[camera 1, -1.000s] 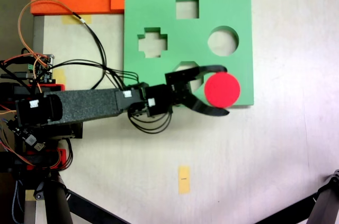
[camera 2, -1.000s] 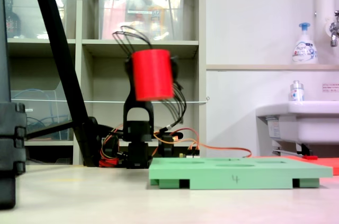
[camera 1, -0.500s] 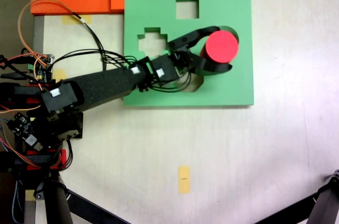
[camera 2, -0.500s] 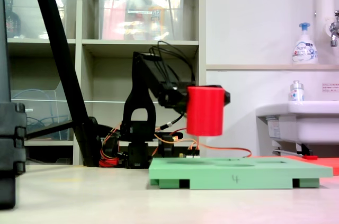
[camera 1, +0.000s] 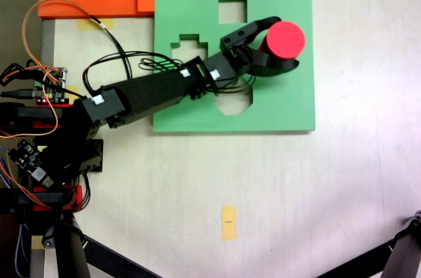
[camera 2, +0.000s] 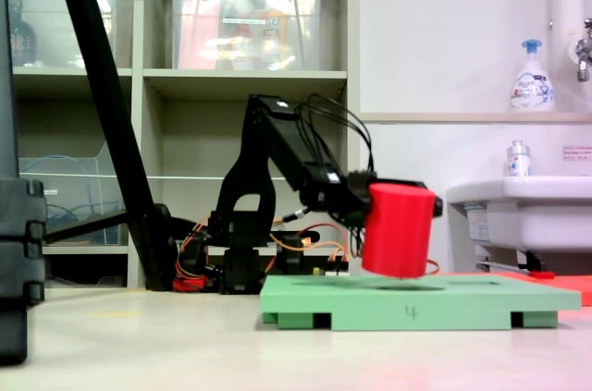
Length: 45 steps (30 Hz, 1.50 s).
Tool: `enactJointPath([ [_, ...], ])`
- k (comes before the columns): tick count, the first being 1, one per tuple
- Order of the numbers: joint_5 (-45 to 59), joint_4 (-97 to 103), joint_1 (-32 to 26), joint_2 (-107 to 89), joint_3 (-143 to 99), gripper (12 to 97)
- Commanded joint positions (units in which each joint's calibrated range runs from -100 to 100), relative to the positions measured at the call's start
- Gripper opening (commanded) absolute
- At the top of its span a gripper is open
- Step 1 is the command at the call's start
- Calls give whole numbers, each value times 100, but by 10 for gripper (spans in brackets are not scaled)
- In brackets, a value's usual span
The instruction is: Put the cylinder block into the corresponding hole
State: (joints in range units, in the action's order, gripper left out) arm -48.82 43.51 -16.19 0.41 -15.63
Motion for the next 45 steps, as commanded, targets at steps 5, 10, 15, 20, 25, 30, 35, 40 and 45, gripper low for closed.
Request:
enactJointPath([
  [5,49,73,-68,364,696,395],
  [10,49,64,-103,867,1025,396],
  [15,49,54,-151,1272,1254,397],
  [20,54,102,-176,1537,1264,446],
  [25,73,439,-161,1844,1224,531],
  [30,103,574,-156,1761,885,625],
  [35,103,776,-156,1495,506,686],
  [40,103,1161,-127,490,-262,685],
  [45,376,1315,-68,-1242,-1288,656],
])
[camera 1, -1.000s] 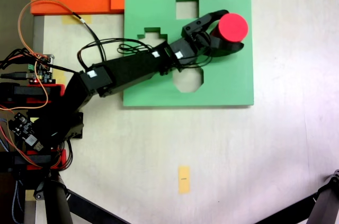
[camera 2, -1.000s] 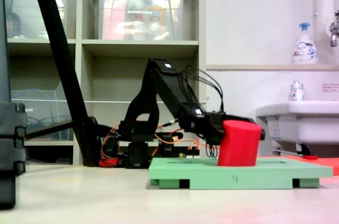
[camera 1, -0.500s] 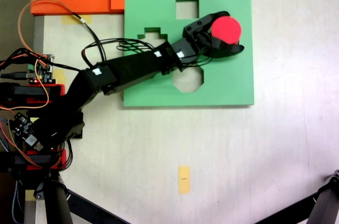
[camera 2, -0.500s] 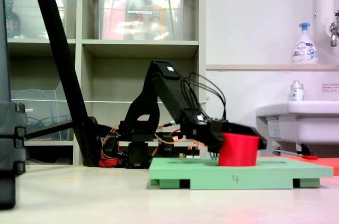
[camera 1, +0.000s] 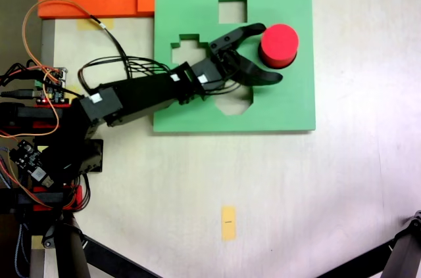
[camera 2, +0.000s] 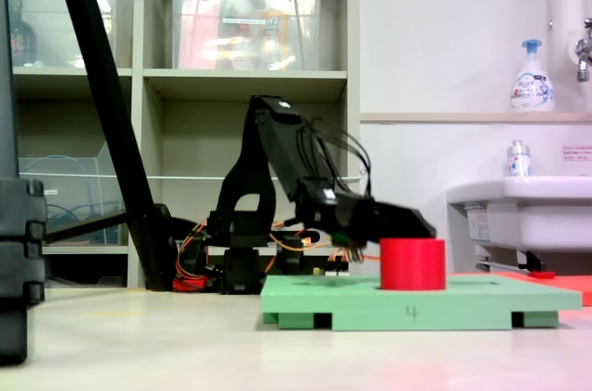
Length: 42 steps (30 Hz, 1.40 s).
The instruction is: Put the cylinder block into the corresponding hole
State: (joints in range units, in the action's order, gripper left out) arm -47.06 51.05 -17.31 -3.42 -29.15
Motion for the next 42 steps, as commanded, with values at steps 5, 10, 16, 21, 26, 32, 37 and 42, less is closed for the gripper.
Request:
enactJointPath([
  [5,269,465,230,-2703,-794,536],
  [10,703,-1258,576,-5440,-1143,490],
  [16,3067,-2703,928,-7731,-1621,470],
  [21,3941,-3011,1299,-9030,-2967,458],
  [26,4386,-3213,1763,-9658,-4612,457],
  [32,4664,-3723,1856,-9658,-6377,456],
  [37,4664,-3868,1846,-9658,-7085,456],
  [42,4659,-4311,1724,-9658,-7085,460],
])
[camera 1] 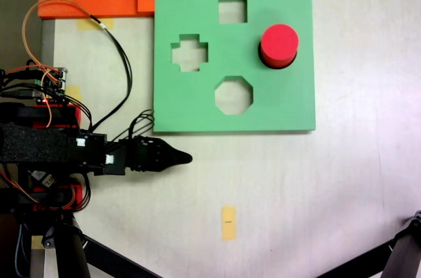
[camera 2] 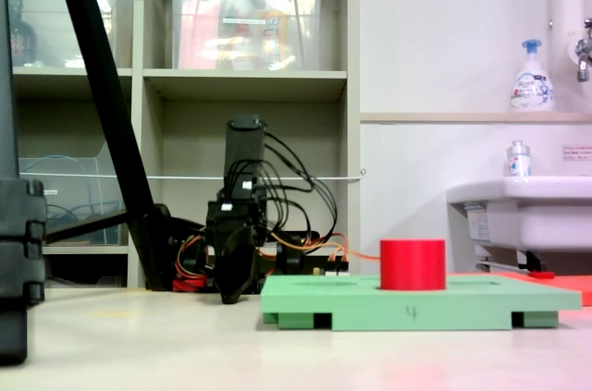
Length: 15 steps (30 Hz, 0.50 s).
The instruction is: Put the cylinder block into the corresponding hole
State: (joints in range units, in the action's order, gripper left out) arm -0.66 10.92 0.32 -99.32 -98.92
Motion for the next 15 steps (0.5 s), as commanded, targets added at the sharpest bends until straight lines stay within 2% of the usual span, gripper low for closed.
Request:
enactJointPath([
  [1,20,-538,-73,-68,-108,462],
  [15,10,-807,-112,-68,-108,495],
])
